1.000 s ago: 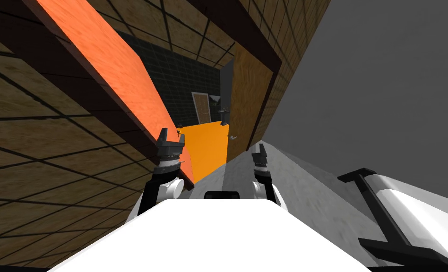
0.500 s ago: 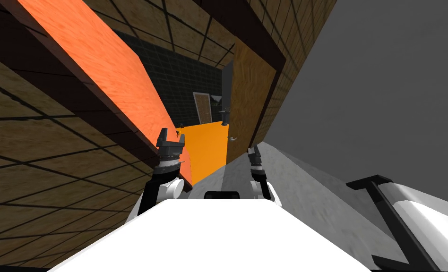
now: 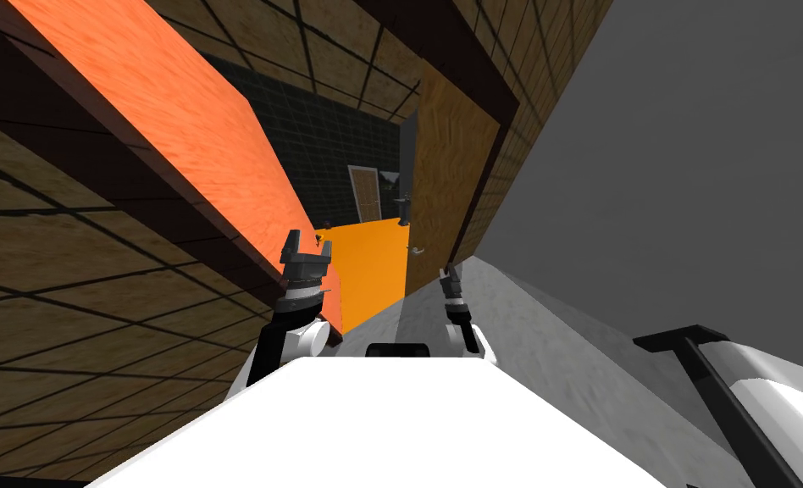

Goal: Push the door open

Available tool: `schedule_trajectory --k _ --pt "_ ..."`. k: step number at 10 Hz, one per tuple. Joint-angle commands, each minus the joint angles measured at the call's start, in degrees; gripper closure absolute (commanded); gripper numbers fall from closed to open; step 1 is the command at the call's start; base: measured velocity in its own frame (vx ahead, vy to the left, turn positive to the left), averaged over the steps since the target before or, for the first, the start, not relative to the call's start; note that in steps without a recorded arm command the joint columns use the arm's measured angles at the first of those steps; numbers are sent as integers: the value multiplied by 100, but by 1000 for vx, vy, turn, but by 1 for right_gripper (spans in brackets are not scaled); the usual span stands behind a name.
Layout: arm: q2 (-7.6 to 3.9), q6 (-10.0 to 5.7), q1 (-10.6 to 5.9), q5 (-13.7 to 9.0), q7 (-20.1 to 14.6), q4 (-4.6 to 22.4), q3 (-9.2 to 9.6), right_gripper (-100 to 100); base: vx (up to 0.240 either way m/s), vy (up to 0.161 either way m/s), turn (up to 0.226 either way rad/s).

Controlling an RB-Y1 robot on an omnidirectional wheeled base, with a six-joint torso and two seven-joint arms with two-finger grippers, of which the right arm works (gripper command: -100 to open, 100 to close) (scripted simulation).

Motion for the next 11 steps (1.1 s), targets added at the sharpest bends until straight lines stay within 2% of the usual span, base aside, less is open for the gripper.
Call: schedule_trajectory --k 1,3,4,5,6,8,9,11 --pt "-13 -24 -81 23 -21 207 6 -100 50 -56 32" --pt "-57 -102 -293 100 -70 618 45 -100 72 -64 57" --pt "-57 -102 -293 100 -70 689 45 -100 57 -54 30" --pt "-76 -142 -400 140 -95 870 64 -100 53 -60 41" --pt "-76 -142 -400 140 -95 936 64 -100 46 -54 25" --pt "-112 -222 -616 220 -146 1336 104 -100 61 -68 55" --pt "-112 -222 -616 220 -146 1428 104 -100 55 -59 34" --pt "-141 -302 -832 299 -196 1828 143 -100 54 -63 60"
